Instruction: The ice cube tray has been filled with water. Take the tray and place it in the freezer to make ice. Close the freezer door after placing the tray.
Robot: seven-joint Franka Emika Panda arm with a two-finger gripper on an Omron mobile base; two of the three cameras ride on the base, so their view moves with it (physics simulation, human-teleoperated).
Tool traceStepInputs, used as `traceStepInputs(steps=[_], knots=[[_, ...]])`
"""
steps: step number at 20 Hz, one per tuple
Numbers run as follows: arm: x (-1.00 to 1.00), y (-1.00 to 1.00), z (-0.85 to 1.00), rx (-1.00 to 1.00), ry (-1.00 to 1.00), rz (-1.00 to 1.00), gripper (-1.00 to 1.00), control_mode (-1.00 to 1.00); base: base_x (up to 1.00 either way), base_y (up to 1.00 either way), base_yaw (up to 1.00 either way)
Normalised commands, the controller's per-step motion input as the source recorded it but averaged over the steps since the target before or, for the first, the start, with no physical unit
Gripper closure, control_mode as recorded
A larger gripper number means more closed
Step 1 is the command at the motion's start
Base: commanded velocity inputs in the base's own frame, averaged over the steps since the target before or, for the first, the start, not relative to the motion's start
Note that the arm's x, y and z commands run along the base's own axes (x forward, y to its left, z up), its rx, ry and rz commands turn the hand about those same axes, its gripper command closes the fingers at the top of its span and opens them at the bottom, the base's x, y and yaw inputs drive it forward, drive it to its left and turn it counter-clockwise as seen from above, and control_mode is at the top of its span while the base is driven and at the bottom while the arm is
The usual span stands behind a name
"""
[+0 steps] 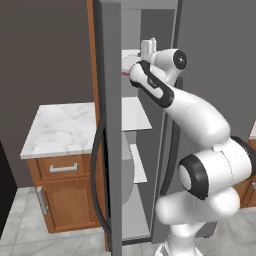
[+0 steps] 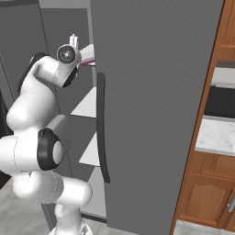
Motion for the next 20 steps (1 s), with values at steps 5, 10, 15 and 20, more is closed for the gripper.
traceStepInputs(steps=[5, 10, 15, 20], knots=[[-0.79, -0.09, 0.1, 0.0, 0.0, -0.06, -1.0, -1.0, 0.0, 0.0, 0.0], [-0.77, -0.06, -0.03, 0.0, 0.0, -0.02, -1.0, -1.0, 0.0, 0.0, 0.0], [-0.66, -0.14, -0.01, 0.0, 0.0, -0.03, -1.0, -1.0, 0.0, 0.0, 0.0], [-0.69, -0.33, 0.0, 0.0, 0.0, -0.12, -1.0, -1.0, 0.0, 0.0, 0.0]])
